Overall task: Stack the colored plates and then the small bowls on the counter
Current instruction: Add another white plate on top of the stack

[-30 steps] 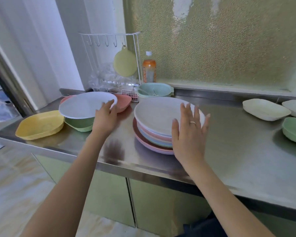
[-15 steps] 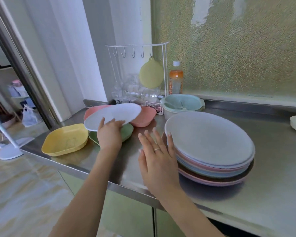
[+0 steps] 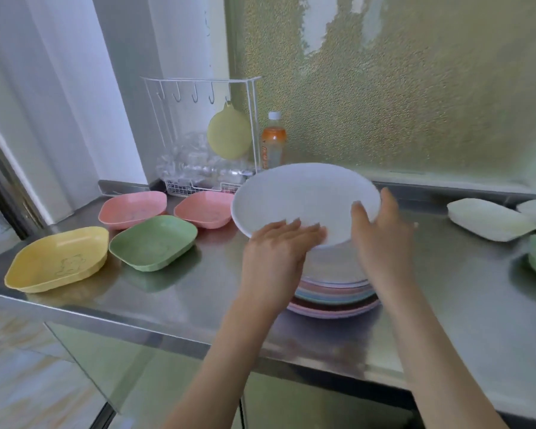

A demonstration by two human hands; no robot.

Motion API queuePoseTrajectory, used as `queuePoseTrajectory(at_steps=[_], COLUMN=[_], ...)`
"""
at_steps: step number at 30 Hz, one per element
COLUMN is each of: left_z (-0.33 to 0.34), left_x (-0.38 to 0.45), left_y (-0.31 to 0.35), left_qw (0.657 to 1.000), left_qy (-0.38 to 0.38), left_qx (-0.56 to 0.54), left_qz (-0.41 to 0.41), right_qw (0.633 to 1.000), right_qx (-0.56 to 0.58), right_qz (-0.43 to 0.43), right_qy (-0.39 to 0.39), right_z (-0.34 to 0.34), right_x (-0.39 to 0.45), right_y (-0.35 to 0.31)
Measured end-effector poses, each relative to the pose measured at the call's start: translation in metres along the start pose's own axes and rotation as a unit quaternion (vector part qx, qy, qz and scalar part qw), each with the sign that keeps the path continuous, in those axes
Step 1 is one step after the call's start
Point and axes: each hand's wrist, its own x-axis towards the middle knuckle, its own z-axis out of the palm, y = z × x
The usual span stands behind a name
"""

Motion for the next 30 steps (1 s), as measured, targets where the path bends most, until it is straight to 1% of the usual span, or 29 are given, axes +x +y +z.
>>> queuePoseTrajectory(at_steps=[3,5,11,13,15,16,17,18,19,21,23,25,26,30], left_z=[0.012,0.019,0.021,0.018,0.013,0.011,0.009,0.006,0.005,0.004,0.015,0.029,0.036,0.05], left_x=[0.0,-0.001,-0.005,-0.008,-0.014,-0.015,-0.015,-0.014,-0.011,0.002,0.011,0.015,0.015,0.009], left_y=[0.018,0.025,0.02,0.017,0.011,0.006,0.001,-0.004,-0.012,-0.024,-0.043,-0.06,-0.065,-0.073], left_qw=[0.999,0.996,0.983,0.977,0.979,0.982,0.987,0.985,0.97,0.915,0.86,0.812,0.8,0.794], left_qy=[-0.025,-0.059,-0.15,-0.191,-0.194,-0.168,-0.12,-0.069,-0.027,0.019,0.004,-0.022,-0.027,-0.003], left_qx=[-0.013,-0.013,-0.001,-0.02,-0.064,-0.084,-0.104,-0.136,-0.184,-0.275,-0.331,-0.389,-0.4,-0.405], left_qz=[0.038,0.059,0.104,0.089,0.03,-0.002,-0.035,-0.086,-0.154,-0.295,-0.387,-0.434,-0.446,-0.454], right_qw=[0.997,0.995,0.987,0.987,0.987,0.987,0.987,0.988,0.988,0.988,0.988,0.986,0.986,0.984], right_qx=[-0.008,0.007,0.084,0.088,0.085,0.083,0.081,0.078,0.075,0.07,0.077,0.091,0.097,0.119], right_qz=[0.067,0.089,0.102,0.099,0.095,0.094,0.093,0.091,0.09,0.084,0.085,0.091,0.092,0.095], right_qy=[-0.035,-0.052,-0.092,-0.094,-0.099,-0.1,-0.1,-0.101,-0.103,-0.107,-0.105,-0.102,-0.101,-0.094], right_z=[-0.017,-0.022,-0.015,-0.01,-0.006,-0.005,-0.004,-0.004,-0.004,-0.003,-0.002,0.0,0.0,0.004], right_x=[0.003,0.0,-0.003,-0.004,-0.004,-0.003,-0.002,-0.002,-0.001,0.001,0.002,0.002,0.002,0.0], right_y=[0.03,0.045,0.062,0.063,0.065,0.065,0.065,0.066,0.066,0.066,0.065,0.066,0.066,0.07])
